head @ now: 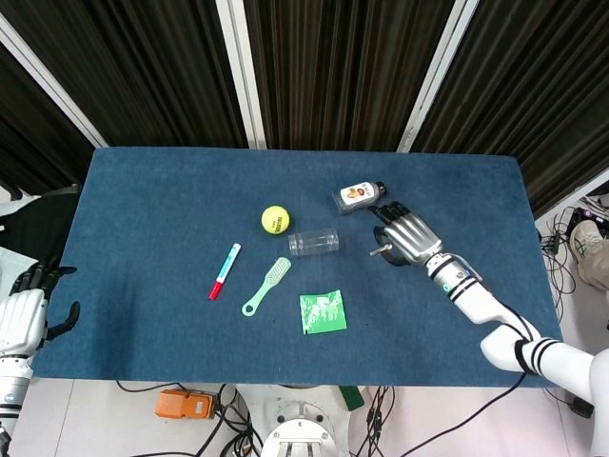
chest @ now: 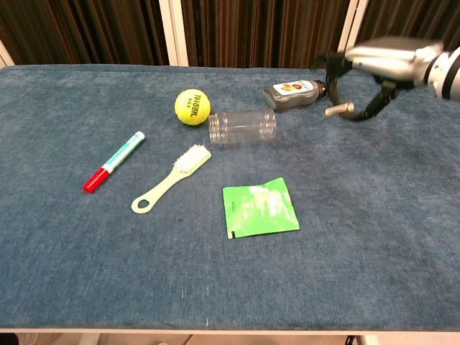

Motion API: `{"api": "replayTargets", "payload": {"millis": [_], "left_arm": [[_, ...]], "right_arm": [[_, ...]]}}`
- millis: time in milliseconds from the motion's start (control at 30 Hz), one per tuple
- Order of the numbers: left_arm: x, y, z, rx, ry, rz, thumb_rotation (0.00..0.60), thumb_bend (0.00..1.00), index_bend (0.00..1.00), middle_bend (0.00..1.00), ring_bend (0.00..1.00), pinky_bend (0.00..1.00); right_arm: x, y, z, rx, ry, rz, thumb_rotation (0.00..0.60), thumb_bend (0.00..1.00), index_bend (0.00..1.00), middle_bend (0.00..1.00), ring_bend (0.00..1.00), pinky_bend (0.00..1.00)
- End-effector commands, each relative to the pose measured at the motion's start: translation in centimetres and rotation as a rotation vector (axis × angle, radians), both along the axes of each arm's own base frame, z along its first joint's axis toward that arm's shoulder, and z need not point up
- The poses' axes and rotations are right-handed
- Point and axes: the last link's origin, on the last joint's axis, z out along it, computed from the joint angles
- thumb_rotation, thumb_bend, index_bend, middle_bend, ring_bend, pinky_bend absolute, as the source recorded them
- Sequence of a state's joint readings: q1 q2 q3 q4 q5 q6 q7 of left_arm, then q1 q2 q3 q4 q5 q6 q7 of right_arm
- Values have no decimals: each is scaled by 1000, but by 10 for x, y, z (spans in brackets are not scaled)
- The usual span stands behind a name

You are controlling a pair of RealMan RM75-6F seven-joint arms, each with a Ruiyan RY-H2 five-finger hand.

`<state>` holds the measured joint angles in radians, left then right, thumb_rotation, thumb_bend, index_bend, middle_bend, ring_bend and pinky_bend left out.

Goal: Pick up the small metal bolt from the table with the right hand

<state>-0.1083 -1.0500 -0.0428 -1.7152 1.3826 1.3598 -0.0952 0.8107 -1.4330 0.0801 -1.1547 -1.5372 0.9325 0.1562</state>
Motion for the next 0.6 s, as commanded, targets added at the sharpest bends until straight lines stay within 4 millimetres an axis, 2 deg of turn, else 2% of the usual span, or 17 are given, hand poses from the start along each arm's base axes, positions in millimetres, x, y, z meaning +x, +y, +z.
{"api": "replayTargets", "payload": {"millis": [33, 267, 433, 600], "left_arm": [[0, 0, 0, -1, -1, 2, 600, 447, 234, 48, 72, 115], [0, 1, 0, 8, -18, 6, 600, 447, 234, 48, 72, 115], [1, 0, 0, 13, -26, 7, 600, 448, 234, 48, 72, 116], [0, -1, 2, 20, -40, 14, 600, 448, 234, 48, 69, 115]], "right_arm": [[18, -7, 31, -76, -53, 19, 600, 650, 708, 144, 208, 185], [51, -7, 71, -142, -128, 42, 600, 650, 711, 144, 209, 187], [67, -9, 79, -150, -126, 39, 600, 650, 714, 144, 209, 187], [86, -22, 80, -150, -133, 18, 600, 650, 719, 144, 217, 187]]}}
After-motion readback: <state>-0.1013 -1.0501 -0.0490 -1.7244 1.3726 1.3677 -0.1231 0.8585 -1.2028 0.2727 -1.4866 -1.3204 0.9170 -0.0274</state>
